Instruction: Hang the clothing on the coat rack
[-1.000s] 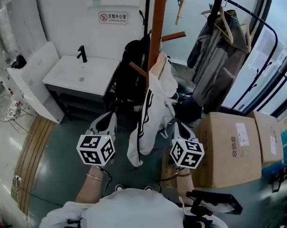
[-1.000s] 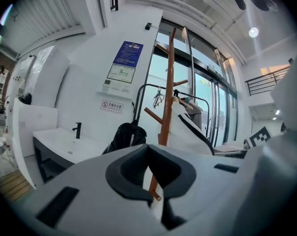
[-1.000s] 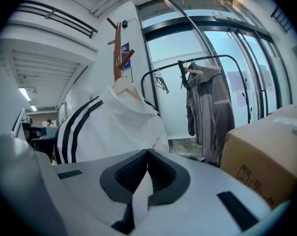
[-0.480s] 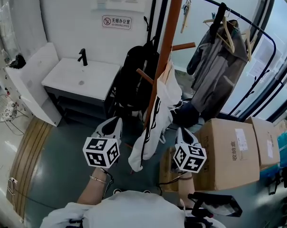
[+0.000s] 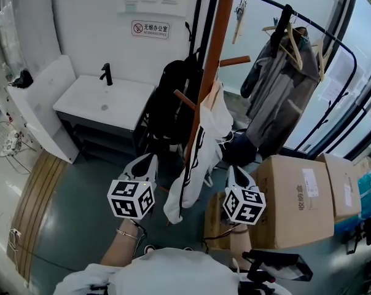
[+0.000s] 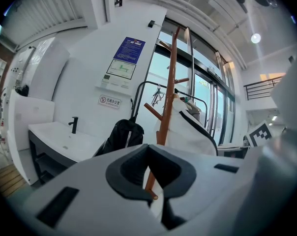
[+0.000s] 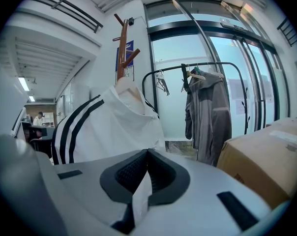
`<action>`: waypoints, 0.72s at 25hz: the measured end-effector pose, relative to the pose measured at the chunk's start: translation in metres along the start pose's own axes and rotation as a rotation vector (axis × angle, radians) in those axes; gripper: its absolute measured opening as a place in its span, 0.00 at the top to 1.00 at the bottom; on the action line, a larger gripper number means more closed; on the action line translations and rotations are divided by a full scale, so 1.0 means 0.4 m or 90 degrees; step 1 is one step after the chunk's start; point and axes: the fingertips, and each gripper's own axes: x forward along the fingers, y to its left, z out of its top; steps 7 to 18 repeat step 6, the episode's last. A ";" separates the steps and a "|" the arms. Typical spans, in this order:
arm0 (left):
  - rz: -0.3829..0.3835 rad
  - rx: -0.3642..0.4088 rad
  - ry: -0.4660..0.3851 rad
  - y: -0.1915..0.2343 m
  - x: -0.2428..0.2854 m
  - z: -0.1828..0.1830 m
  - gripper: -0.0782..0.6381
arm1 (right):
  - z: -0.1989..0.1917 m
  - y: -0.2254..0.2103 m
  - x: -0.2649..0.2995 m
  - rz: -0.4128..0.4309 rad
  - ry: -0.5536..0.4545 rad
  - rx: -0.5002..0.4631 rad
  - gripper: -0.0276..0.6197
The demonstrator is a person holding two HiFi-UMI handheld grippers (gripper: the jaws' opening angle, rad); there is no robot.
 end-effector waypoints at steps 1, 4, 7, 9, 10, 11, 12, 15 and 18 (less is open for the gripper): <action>-0.001 0.001 0.001 -0.003 -0.001 0.000 0.88 | -0.002 -0.003 -0.003 -0.001 0.000 0.001 0.92; -0.003 0.005 0.004 -0.013 -0.004 -0.002 0.88 | -0.007 -0.012 -0.015 -0.005 0.000 0.005 0.92; -0.005 0.007 0.007 -0.019 -0.006 -0.003 0.88 | -0.010 -0.017 -0.021 -0.006 -0.001 0.008 0.92; -0.005 0.007 0.007 -0.019 -0.006 -0.003 0.88 | -0.010 -0.017 -0.021 -0.006 -0.001 0.008 0.92; -0.005 0.007 0.007 -0.019 -0.006 -0.003 0.88 | -0.010 -0.017 -0.021 -0.006 -0.001 0.008 0.92; -0.005 0.007 0.007 -0.019 -0.006 -0.003 0.88 | -0.010 -0.017 -0.021 -0.006 -0.001 0.008 0.92; -0.005 0.007 0.007 -0.019 -0.006 -0.003 0.88 | -0.010 -0.017 -0.021 -0.006 -0.001 0.008 0.92; -0.005 0.007 0.007 -0.019 -0.006 -0.003 0.88 | -0.010 -0.017 -0.021 -0.006 -0.001 0.008 0.92; -0.005 0.007 0.007 -0.019 -0.006 -0.003 0.88 | -0.010 -0.017 -0.021 -0.006 -0.001 0.008 0.92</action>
